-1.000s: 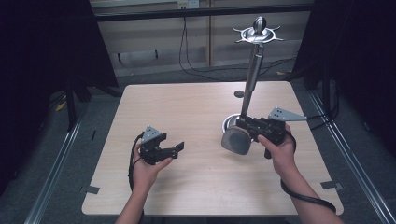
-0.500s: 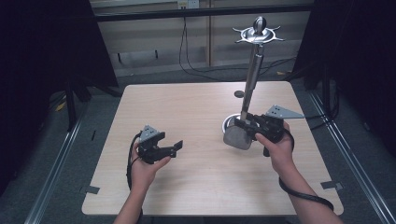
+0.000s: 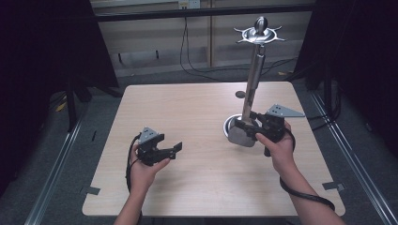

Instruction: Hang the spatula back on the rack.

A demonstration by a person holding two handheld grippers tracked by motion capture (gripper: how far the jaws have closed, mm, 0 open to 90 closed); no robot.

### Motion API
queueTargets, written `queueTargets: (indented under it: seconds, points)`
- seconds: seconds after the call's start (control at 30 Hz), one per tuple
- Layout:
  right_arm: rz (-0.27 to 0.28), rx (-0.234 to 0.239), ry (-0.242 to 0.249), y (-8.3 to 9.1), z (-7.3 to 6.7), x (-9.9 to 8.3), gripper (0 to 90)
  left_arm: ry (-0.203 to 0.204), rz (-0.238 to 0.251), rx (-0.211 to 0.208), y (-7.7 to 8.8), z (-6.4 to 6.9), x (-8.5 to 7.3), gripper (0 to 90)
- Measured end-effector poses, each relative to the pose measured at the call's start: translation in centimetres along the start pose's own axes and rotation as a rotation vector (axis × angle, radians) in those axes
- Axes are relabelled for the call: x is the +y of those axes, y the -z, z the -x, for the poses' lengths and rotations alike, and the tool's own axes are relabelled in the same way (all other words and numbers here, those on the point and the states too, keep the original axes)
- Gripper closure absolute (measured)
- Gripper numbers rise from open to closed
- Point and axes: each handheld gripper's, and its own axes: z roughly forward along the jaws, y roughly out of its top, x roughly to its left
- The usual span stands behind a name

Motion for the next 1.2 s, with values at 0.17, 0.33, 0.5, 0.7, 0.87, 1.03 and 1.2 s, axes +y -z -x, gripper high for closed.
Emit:
queueTargets:
  seconds: [0.17, 0.33, 0.5, 0.7, 0.87, 1.03, 1.2]
  points:
    - [-0.011, -0.004, -0.011, 0.02, 0.05, 0.06, 28.8, -0.004, -0.002, -0.002, 0.01, 0.09, 0.03, 15.8]
    - [-0.016, -0.016, -0.012, 0.22, 0.22, 0.19, 25.4, -0.004, -0.003, -0.001, 0.04, 0.10, -0.02, 15.8]
    - [-0.017, -0.023, -0.019, 0.33, 0.36, 0.23, 23.0, -0.004, -0.004, -0.002, 0.03, 0.10, -0.06, 15.8]
    - [-0.021, -0.026, -0.020, 0.39, 0.44, 0.05, 21.8, -0.003, -0.007, -0.003, -0.02, 0.07, -0.08, 15.9]
    - [-0.023, -0.029, -0.029, 0.47, 0.44, -0.12, 20.9, -0.005, -0.004, -0.003, -0.06, 0.12, -0.02, 15.8]
    - [-0.030, -0.032, -0.023, 0.57, 0.59, -0.10, 18.9, -0.005, -0.004, -0.005, -0.05, 0.13, -0.04, 15.8]
    - [-0.031, -0.059, -0.033, 0.69, 0.71, 0.03, 13.3, -0.005, -0.003, -0.003, -0.07, 0.13, -0.05, 15.9]
